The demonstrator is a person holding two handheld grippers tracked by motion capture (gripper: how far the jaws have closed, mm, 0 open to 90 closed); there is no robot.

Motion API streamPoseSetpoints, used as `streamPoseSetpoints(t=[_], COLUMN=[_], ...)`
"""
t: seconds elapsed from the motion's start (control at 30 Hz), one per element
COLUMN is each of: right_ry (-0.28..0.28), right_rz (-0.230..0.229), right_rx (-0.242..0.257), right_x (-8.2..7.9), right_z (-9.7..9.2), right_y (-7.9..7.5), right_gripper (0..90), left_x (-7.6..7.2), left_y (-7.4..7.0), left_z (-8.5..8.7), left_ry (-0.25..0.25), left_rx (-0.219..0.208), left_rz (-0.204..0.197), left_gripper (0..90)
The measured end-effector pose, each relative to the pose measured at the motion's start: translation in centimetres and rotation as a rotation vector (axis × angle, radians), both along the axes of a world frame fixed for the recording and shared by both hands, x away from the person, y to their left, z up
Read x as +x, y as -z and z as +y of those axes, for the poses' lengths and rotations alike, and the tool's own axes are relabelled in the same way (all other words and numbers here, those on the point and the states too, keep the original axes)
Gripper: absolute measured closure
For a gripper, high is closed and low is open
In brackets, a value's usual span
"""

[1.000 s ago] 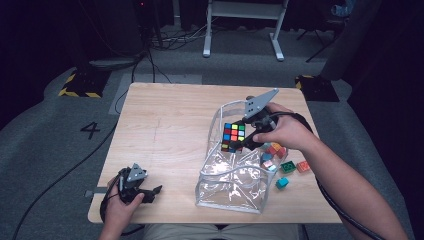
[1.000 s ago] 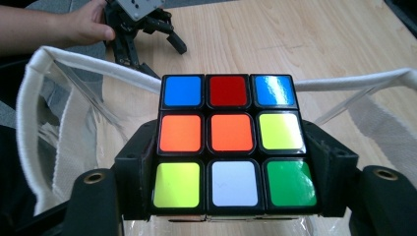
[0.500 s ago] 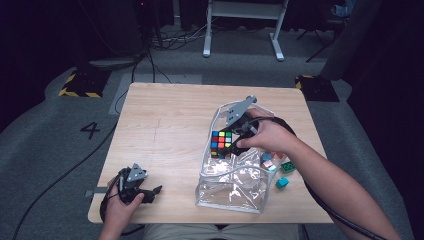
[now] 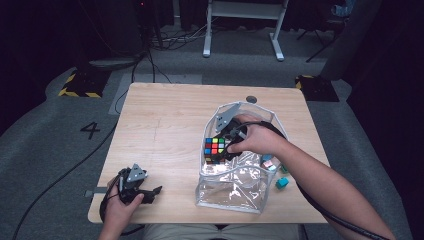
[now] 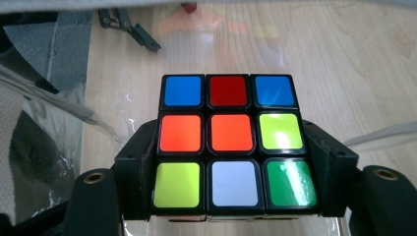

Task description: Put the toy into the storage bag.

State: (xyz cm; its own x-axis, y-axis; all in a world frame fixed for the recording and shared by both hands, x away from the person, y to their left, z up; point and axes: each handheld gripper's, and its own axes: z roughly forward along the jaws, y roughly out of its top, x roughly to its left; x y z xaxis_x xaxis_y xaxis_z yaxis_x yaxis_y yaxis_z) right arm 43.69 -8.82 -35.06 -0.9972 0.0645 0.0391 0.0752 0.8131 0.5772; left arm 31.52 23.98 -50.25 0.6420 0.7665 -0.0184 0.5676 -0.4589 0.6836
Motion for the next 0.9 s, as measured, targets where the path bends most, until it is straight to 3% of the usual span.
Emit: streamPoseSetpoints(t=[0.2, 0.5, 0.6, 0.9], right_ry=[0.008, 0.013, 0.001, 0.005], right_rz=[0.014, 0.033, 0.028, 0.042], right_rx=[-0.038, -0.043, -0.071, -0.086], right_x=[0.1, 0.3, 0.4, 0.4], right_z=[0.5, 0.6, 0.9, 1.1], right_y=[1.1, 1.6, 2.4, 2.9], right_gripper=[34.1, 34.1, 34.1, 34.1], left_x=[0.0, -0.1, -0.1, -0.1], left_y=[0.0, 0.1, 0.1, 0.1], left_z=[0.0, 0.0, 0.0, 0.0], left_ry=[0.005, 0.0, -0.001, 0.0], left_rx=[0.0, -0.012, -0.012, -0.011], left_rz=[0.003, 0.01, 0.01, 0.007], left_gripper=[16.2, 16.3, 16.4, 16.4])
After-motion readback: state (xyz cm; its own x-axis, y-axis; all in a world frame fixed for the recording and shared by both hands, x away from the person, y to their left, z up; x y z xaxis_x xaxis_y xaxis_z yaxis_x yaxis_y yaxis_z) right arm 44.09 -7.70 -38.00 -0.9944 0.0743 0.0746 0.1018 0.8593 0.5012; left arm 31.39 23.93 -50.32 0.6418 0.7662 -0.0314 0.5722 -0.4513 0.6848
